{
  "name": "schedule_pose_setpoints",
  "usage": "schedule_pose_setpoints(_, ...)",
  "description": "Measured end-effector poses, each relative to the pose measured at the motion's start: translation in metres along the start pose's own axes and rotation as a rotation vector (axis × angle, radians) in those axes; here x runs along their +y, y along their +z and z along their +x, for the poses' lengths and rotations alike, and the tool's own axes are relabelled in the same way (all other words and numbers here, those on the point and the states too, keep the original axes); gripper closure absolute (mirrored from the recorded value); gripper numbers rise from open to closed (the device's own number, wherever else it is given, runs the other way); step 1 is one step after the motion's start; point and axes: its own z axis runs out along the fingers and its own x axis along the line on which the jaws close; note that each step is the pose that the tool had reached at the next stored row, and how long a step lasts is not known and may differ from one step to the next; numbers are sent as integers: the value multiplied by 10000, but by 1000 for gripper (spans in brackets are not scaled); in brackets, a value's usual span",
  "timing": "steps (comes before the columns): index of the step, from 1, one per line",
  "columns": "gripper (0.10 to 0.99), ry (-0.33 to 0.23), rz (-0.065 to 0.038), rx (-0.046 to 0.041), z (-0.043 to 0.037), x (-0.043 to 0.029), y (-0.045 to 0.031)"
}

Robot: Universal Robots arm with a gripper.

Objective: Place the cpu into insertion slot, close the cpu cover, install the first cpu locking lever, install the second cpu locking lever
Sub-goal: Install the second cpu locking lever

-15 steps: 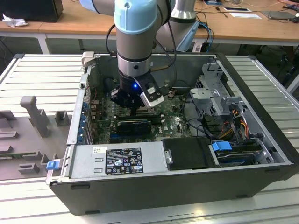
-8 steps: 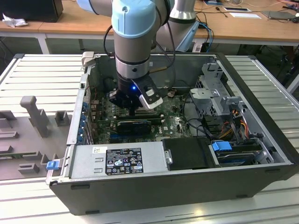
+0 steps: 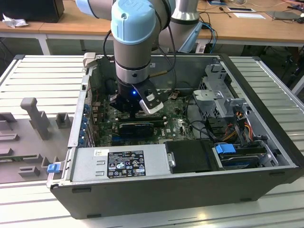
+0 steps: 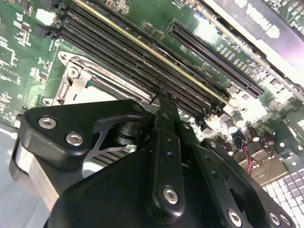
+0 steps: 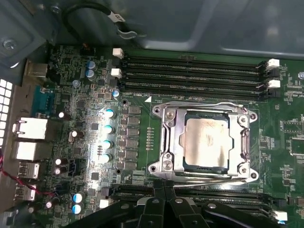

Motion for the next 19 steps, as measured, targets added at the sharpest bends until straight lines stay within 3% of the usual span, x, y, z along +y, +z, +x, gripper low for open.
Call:
schedule_pose_setpoints(2,980,-2,-109,-8,15,-11,12)
schedule_pose_setpoints(4,980,-6,-324,-26,42,-22,29)
schedule_pose_setpoints(9,980,-4,-485,-34,46,-29,72)
schedule_pose_setpoints(10,980,-5,-555,-42,46,-30,77)
schedule_pose_setpoints(19,980,-5,-814,-59,85,-33,107)
